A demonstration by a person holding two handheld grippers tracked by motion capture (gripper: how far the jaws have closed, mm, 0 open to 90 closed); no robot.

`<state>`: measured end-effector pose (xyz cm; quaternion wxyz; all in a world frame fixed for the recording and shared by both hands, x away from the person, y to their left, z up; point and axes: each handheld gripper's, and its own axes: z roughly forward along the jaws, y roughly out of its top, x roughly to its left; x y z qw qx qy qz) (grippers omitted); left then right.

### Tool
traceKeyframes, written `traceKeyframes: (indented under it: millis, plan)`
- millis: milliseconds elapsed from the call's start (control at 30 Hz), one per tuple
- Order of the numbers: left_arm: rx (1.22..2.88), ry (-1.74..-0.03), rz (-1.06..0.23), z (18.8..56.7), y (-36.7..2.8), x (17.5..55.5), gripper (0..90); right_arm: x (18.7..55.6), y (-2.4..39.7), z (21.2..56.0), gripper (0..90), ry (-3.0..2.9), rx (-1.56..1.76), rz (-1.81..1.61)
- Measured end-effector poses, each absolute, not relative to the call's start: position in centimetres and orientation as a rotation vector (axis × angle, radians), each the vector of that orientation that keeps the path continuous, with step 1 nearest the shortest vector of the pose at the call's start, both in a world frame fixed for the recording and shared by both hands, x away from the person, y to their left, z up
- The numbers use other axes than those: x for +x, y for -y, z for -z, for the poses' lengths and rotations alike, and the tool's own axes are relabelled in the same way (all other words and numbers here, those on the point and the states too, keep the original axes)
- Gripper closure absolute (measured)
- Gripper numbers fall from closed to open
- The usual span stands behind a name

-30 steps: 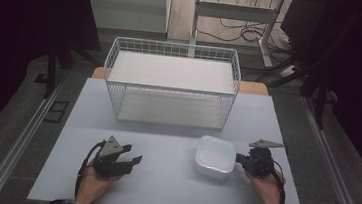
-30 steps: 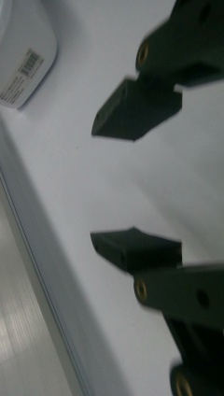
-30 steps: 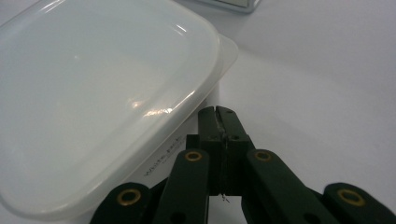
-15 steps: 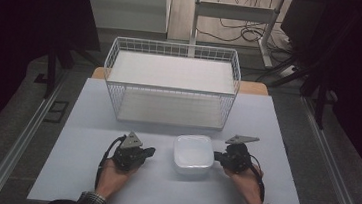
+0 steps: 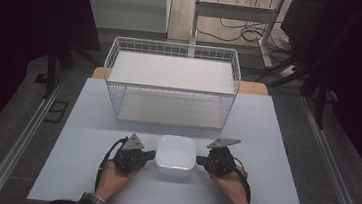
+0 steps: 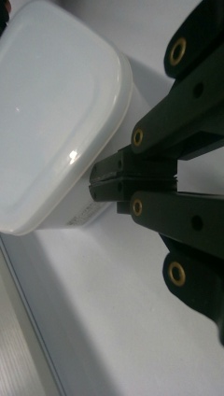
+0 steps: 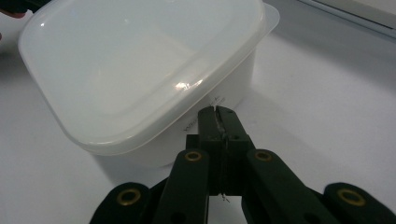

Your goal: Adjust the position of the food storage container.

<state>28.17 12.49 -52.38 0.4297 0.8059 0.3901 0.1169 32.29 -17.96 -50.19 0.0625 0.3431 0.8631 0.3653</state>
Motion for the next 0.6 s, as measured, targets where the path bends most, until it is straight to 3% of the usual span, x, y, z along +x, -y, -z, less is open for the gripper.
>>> traceKeyframes:
  millis: [100,233,300,333,367,400,433,500,600]
  plan:
    - [2.003,-0.988,-0.333,52.2,-13.1,28.0,82.7,32.1,18.3,49.9,86.8,-2.565,1.017,-1.071]
    - [1.973,-1.003,-0.348,51.8,-14.4,27.6,63.9,31.9,19.6,49.3,77.1,-2.502,0.994,-1.097]
    - [1.961,-0.996,-0.330,51.6,-15.0,27.4,58.5,31.6,20.5,49.1,65.2,-2.464,0.974,-1.109]
    - [1.961,-0.991,-0.327,51.6,-15.3,27.3,58.5,31.6,20.5,49.1,65.2,-2.464,0.974,-1.109]
    - [1.964,-0.987,-0.327,51.7,-15.7,27.2,49.0,31.5,20.9,49.0,53.7,-2.441,0.971,-1.110]
    - [1.964,-0.987,-0.327,51.7,-15.7,27.2,44.0,31.5,20.9,49.0,53.7,-2.441,0.971,-1.110]
    - [1.968,-0.988,-0.333,51.9,-16.0,27.1,38.9,31.5,21.3,48.9,41.4,-2.427,0.955,-1.122]
    - [1.964,-0.988,-0.327,52.1,-16.2,27.2,30.5,31.5,21.6,49.1,33.0,-2.425,0.952,-1.119]
    - [1.959,-0.977,-0.319,52.1,-16.3,27.2,27.0,31.6,21.8,49.3,27.7,-2.431,0.957,-1.115]
